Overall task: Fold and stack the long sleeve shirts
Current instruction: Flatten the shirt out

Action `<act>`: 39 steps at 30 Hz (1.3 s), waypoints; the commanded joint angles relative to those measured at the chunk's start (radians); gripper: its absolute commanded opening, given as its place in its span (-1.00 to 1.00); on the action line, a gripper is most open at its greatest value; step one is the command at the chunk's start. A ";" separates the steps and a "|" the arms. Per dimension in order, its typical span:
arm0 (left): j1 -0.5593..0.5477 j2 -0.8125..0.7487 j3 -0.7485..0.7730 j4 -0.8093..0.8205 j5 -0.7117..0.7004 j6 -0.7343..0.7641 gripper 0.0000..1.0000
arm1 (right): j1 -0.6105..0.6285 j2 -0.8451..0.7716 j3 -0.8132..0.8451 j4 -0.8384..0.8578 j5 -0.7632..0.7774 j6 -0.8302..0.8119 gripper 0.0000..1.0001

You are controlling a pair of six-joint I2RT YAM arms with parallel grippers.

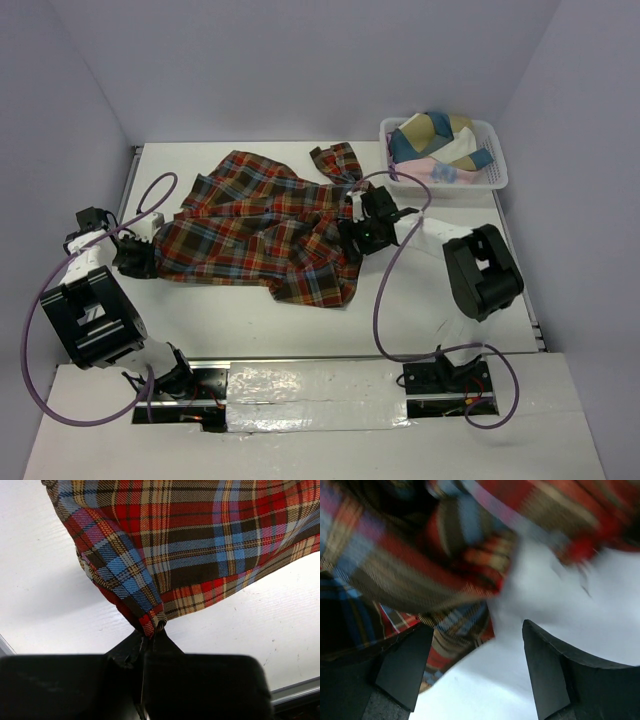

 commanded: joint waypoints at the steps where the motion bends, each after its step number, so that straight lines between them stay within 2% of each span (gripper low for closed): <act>1: -0.001 -0.009 0.021 -0.002 0.017 -0.005 -0.87 | 0.044 0.079 0.119 -0.053 0.062 -0.112 0.58; 5: 0.001 -0.013 0.024 -0.004 0.011 -0.004 -0.87 | 0.049 0.141 0.165 -0.085 0.017 -0.096 0.55; 7: 0.001 -0.018 0.020 -0.002 0.005 0.000 -0.87 | 0.049 0.133 0.157 -0.073 0.004 -0.094 0.38; 8: -0.001 -0.018 0.020 -0.002 0.004 0.000 -0.87 | 0.051 0.121 0.154 -0.062 0.000 -0.097 0.03; 10: 0.001 -0.013 0.020 0.002 0.009 -0.005 -0.87 | 0.046 0.104 0.142 -0.052 -0.007 -0.097 -0.45; 11: -0.001 -0.009 0.026 0.002 0.012 -0.007 -0.87 | 0.045 0.092 0.140 -0.052 0.000 -0.085 -0.99; 15: 0.001 -0.009 0.041 -0.007 0.031 -0.016 -0.89 | -0.001 -0.058 0.099 -0.078 0.047 0.034 -1.00; 18: 0.001 -0.009 0.040 -0.013 0.023 -0.010 -0.97 | -0.075 -0.186 0.033 -0.140 0.066 0.194 -1.00; 19: -0.001 -0.010 0.037 -0.013 0.015 -0.007 -1.00 | -0.087 -0.271 0.013 -0.159 0.076 0.231 -1.00; 22: -0.001 -0.015 0.018 -0.010 0.008 -0.005 -1.00 | -0.092 -0.377 -0.056 -0.264 0.084 0.334 -1.00; 26: 0.001 -0.024 -0.003 -0.028 -0.006 0.012 -1.00 | -0.092 -0.470 -0.157 -0.349 -0.025 0.433 -1.00; 30: -0.003 -0.030 -0.023 -0.059 -0.048 0.059 -1.00 | -0.094 -0.522 -0.255 -0.389 -0.008 0.460 -1.00; 31: -0.003 -0.030 -0.028 -0.070 -0.057 0.075 -1.00 | -0.094 -0.520 -0.270 -0.395 -0.007 0.460 -0.82; 32: -0.004 -0.032 -0.037 -0.081 -0.069 0.090 -1.00 | -0.094 -0.511 -0.296 -0.395 -0.032 0.455 -0.54; 33: -0.006 -0.030 -0.040 -0.120 -0.068 0.134 -0.85 | -0.101 -0.505 -0.306 -0.392 -0.048 0.451 -0.20; 34: -0.007 -0.029 -0.045 -0.149 -0.065 0.160 -0.71 | -0.103 -0.497 -0.310 -0.389 -0.059 0.451 0.37; 35: -0.012 -0.026 -0.045 -0.183 -0.058 0.188 -0.52 | -0.113 -0.497 -0.311 -0.387 -0.060 0.454 0.55; 36: -0.024 -0.024 -0.043 -0.258 -0.051 0.241 -0.12 | -0.139 -0.508 -0.306 -0.386 -0.057 0.467 0.99; 37: -0.030 -0.021 -0.034 -0.295 -0.049 0.269 0.03 | -0.155 -0.522 -0.294 -0.381 -0.054 0.477 1.00; 38: -0.035 -0.021 -0.025 -0.330 -0.049 0.312 0.29 | -0.175 -0.567 -0.288 -0.374 -0.053 0.486 0.99; 39: -0.039 -0.023 0.015 -0.393 -0.034 0.331 0.42 | -0.213 -0.595 -0.278 -0.358 -0.045 0.501 0.99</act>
